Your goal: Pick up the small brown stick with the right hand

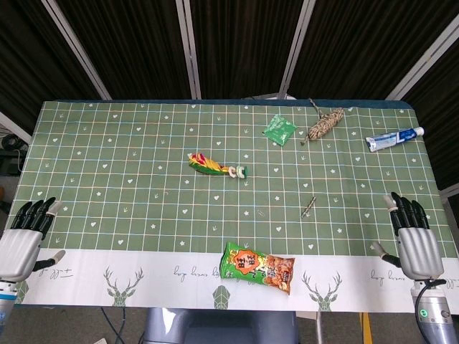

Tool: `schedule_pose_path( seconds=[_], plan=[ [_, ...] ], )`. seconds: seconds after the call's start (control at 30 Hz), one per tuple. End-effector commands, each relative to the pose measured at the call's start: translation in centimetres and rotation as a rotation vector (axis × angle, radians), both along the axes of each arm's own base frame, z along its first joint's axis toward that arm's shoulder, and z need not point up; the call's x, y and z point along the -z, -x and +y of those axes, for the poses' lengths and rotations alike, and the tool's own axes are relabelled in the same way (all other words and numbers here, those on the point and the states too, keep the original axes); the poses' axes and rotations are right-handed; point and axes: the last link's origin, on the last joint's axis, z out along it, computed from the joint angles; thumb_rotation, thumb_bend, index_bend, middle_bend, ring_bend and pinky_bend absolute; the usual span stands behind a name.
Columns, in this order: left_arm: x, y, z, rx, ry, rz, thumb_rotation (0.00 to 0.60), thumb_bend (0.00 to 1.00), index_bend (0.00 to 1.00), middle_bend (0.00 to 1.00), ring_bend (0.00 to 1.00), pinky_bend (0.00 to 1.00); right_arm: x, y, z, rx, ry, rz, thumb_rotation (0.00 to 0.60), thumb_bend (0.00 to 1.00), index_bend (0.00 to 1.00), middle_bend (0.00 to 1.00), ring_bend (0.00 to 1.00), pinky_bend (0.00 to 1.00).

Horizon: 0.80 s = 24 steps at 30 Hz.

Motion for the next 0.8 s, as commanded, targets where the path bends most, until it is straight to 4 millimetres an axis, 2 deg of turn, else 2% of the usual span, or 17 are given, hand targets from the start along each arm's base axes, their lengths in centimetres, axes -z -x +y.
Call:
schedule_pose_path(
  seconds=[0.03, 0.4, 0.57, 0.8],
  plan=[
    [0.0, 0.0, 0.0, -0.001, 0.001, -0.001, 0.600, 0.12, 0.00, 0.00, 0.00, 0.00, 0.0, 0.0, 0.0, 0.001, 0.000, 0.001, 0.600, 0.13, 0.00, 0.00, 0.00, 0.03],
    [0.0, 0.0, 0.0, -0.005, -0.001, -0.009, 0.600, 0.12, 0.00, 0.00, 0.00, 0.00, 0.5, -0.2, -0.3, 0.015, -0.026, -0.016, 0.600, 0.11, 0.00, 0.00, 0.00, 0.03],
    [0.0, 0.0, 0.1, -0.005, 0.000, -0.014, 0.600, 0.12, 0.00, 0.00, 0.00, 0.00, 1.1, -0.7, -1.3, 0.010, -0.032, -0.016, 0.600, 0.03, 0.00, 0.00, 0.00, 0.03],
    [0.1, 0.0, 0.1, -0.005, 0.003, -0.013, 0.600, 0.12, 0.00, 0.00, 0.00, 0.00, 3.0, -1.9, -4.8, -0.005, -0.043, 0.007, 0.600, 0.02, 0.00, 0.00, 0.00, 0.03]
  ],
)
